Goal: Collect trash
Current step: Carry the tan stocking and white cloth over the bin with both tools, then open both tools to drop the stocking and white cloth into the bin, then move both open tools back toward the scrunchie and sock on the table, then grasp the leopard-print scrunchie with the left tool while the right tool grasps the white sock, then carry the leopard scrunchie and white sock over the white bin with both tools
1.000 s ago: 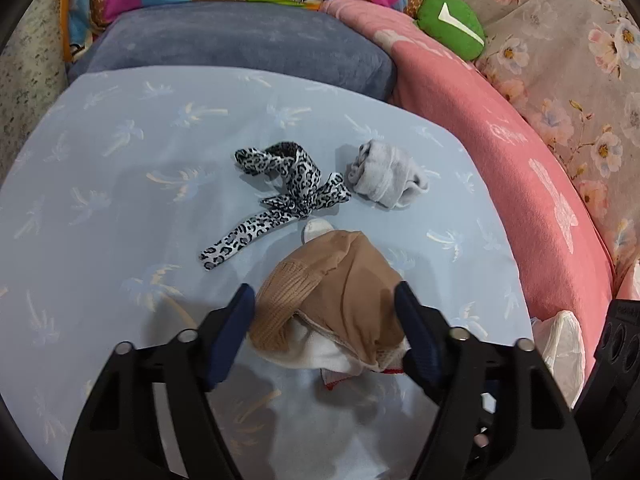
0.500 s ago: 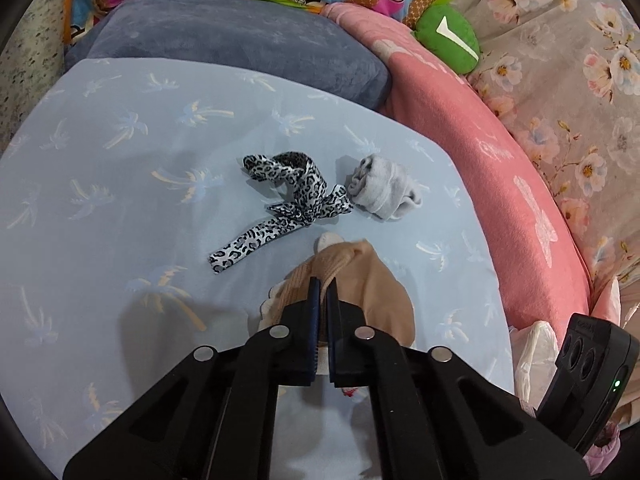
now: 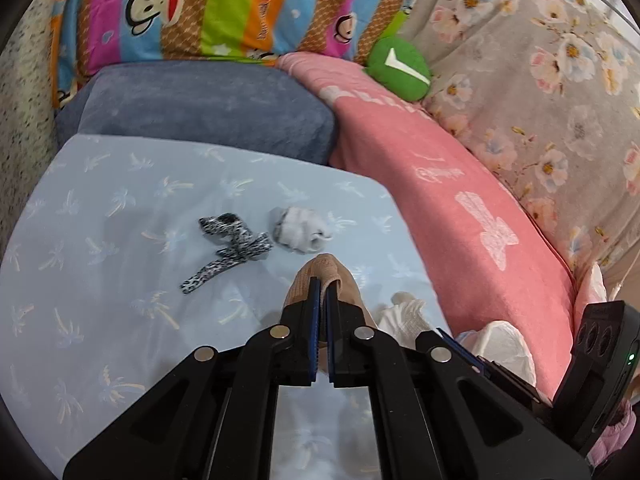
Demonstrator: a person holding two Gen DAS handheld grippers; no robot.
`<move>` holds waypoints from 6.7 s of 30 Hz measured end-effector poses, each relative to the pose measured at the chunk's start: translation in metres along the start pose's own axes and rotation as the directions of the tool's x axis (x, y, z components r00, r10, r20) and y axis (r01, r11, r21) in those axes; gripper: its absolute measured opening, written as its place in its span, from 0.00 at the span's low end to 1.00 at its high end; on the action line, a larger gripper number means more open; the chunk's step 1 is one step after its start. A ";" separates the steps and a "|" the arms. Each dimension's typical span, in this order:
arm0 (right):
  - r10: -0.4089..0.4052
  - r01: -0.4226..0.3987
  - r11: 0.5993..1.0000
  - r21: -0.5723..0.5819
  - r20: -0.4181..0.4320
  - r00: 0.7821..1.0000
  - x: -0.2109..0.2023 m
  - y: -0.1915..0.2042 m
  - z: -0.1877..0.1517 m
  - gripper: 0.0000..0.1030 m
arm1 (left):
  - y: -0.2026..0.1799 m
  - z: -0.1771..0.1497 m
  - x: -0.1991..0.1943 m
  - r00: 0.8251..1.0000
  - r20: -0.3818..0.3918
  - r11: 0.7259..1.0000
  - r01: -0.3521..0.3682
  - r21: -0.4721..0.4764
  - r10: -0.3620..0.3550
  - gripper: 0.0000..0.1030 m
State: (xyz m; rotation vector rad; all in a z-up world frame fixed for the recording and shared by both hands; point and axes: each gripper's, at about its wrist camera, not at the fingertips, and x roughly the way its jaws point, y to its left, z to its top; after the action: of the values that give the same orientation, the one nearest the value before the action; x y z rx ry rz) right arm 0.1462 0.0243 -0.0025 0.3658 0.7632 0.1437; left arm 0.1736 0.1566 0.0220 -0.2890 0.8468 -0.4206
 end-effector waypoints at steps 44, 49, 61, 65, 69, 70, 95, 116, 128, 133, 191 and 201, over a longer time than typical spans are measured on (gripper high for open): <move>-0.236 0.149 0.948 0.280 0.308 0.922 -0.243 -0.191 -0.021 0.07 | -0.265 -0.082 0.016 0.965 -0.137 0.887 0.261 0.382 -0.225 0.03; -0.251 0.158 0.941 0.300 0.303 0.920 -0.244 -0.204 -0.023 0.10 | -0.274 -0.088 0.026 0.962 -0.167 0.885 0.264 0.383 -0.215 0.03; -0.261 0.162 0.933 0.322 0.295 0.919 -0.241 -0.218 -0.025 0.16 | -0.275 -0.092 0.034 0.976 -0.139 0.903 0.208 0.376 -0.167 0.52; -0.258 0.159 0.933 0.322 0.293 0.921 -0.240 -0.217 -0.026 0.18 | -0.276 -0.090 0.032 0.979 -0.130 0.902 0.198 0.385 -0.159 0.52; -0.254 0.158 0.935 0.318 0.291 0.922 -0.239 -0.218 -0.026 0.18 | -0.276 -0.091 0.033 0.980 -0.129 0.903 0.191 0.385 -0.152 0.52; -0.254 0.158 0.935 0.317 0.290 0.923 -0.239 -0.218 -0.026 0.19 | -0.276 -0.091 0.033 0.980 -0.128 0.903 0.190 0.386 -0.151 0.52; -0.227 0.164 0.953 0.257 0.242 0.943 -0.218 -0.199 -0.022 0.21 | -0.254 -0.085 0.028 0.985 -0.110 0.922 0.165 0.351 -0.135 0.52; -0.235 0.229 0.970 0.080 0.074 0.969 -0.140 -0.135 -0.016 0.27 | -0.156 -0.064 0.025 0.999 -0.035 0.973 -0.010 0.231 0.019 0.53; -0.207 0.206 0.977 -0.057 -0.006 0.978 -0.066 -0.069 -0.009 0.33 | -0.064 -0.047 0.022 0.977 0.012 0.965 -0.214 0.153 0.215 0.64; -0.214 0.209 0.970 -0.119 -0.030 0.976 -0.031 -0.043 -0.002 0.47 | -0.020 -0.037 0.024 0.957 0.007 0.951 -0.289 0.108 0.290 0.76; -0.236 0.207 0.963 -0.171 -0.175 0.956 0.097 -0.030 0.016 0.29 | 0.025 -0.003 0.083 0.980 -0.129 0.979 -0.134 0.151 0.154 0.12; -0.289 0.278 0.954 -0.108 -0.104 0.951 -0.023 -0.055 -0.040 0.29 | -0.047 -0.041 0.031 0.992 -0.090 0.967 -0.065 0.247 0.090 0.13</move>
State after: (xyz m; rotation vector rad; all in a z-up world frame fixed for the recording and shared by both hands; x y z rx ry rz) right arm 0.1014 -0.0221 -0.0343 0.1573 0.9160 -0.0716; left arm 0.1487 0.0972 -0.0052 -0.0072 0.8916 -0.4640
